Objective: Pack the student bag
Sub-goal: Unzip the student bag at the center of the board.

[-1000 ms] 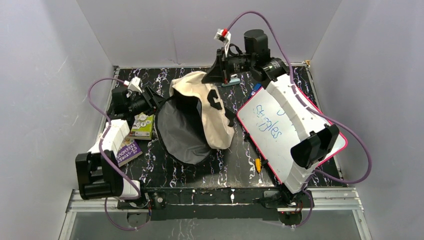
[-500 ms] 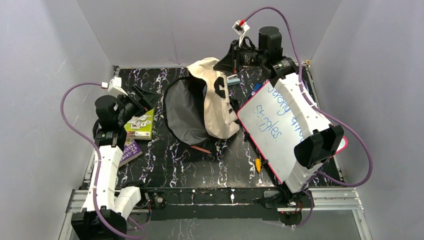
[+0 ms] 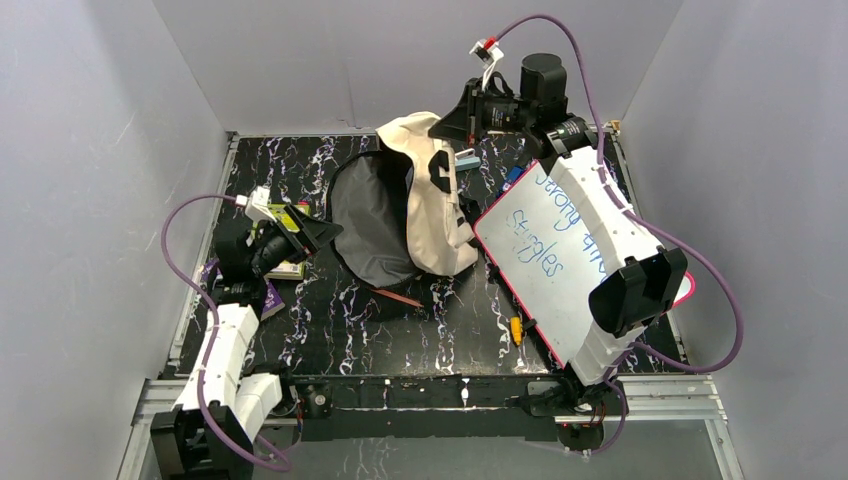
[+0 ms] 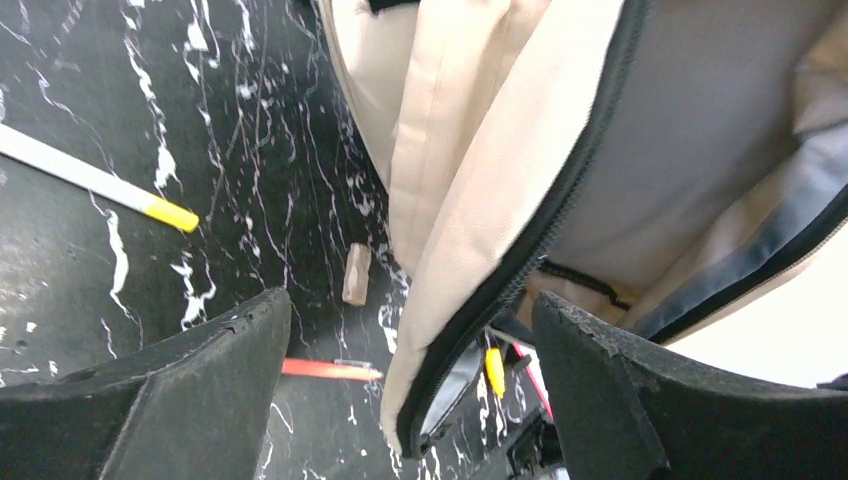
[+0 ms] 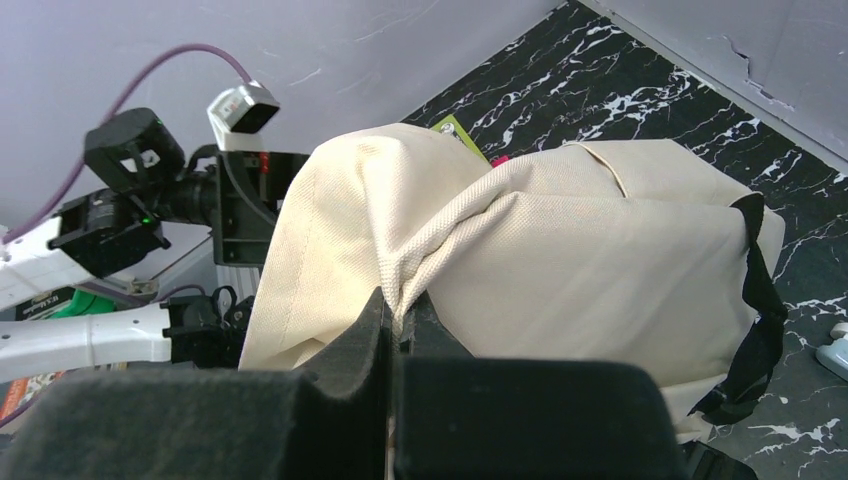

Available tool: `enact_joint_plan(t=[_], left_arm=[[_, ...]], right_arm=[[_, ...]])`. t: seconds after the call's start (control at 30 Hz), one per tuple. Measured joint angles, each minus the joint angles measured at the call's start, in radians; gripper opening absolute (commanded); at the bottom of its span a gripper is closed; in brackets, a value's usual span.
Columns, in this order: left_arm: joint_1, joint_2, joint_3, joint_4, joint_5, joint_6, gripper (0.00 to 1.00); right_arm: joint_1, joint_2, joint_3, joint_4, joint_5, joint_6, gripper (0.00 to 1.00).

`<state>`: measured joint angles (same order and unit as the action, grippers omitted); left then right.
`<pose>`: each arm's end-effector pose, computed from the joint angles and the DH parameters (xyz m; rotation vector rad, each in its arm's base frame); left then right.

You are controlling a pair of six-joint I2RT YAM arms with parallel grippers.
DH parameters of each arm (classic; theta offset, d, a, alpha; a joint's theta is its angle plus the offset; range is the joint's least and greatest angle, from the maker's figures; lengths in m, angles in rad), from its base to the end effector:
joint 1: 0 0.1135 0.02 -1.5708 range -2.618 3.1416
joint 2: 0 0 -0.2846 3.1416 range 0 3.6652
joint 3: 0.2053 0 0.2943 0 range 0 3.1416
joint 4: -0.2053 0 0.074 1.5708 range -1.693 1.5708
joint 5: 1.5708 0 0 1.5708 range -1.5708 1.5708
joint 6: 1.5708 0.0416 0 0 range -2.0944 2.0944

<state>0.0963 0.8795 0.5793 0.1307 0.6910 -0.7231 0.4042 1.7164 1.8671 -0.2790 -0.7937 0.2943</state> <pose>0.2375 -0.0037 0.2870 -0.2088 1.8080 -1.0491 0.3924 0.2001 0.4845 -0.7168 1.6582 1.1775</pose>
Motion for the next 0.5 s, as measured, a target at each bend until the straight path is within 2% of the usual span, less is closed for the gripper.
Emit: enact_joint_plan(t=[0.1, 0.2, 0.3, 0.43, 0.5], left_arm=[[0.0, 0.028, -0.053, 0.072, 0.048, -0.027, 0.86], [0.0, 0.061, -0.085, 0.142, 0.088, -0.061, 0.75], [0.0, 0.094, -0.093, 0.209, 0.121, -0.091, 0.53], [0.0, 0.132, -0.08, 0.267, 0.148, -0.119, 0.11], [0.0, 0.161, -0.047, 0.282, 0.163, -0.129, 0.0]], right_arm=[[-0.007, 0.0, -0.006, 0.018, -0.01, 0.018, 0.0], [-0.017, 0.0, -0.017, 0.033, -0.018, 0.034, 0.0], [-0.022, 0.0, -0.018, 0.045, -0.02, 0.048, 0.0], [-0.025, 0.001, -0.018, 0.06, -0.021, 0.061, 0.0], [-0.026, 0.006, -0.016, 0.069, -0.023, 0.069, 0.0]])
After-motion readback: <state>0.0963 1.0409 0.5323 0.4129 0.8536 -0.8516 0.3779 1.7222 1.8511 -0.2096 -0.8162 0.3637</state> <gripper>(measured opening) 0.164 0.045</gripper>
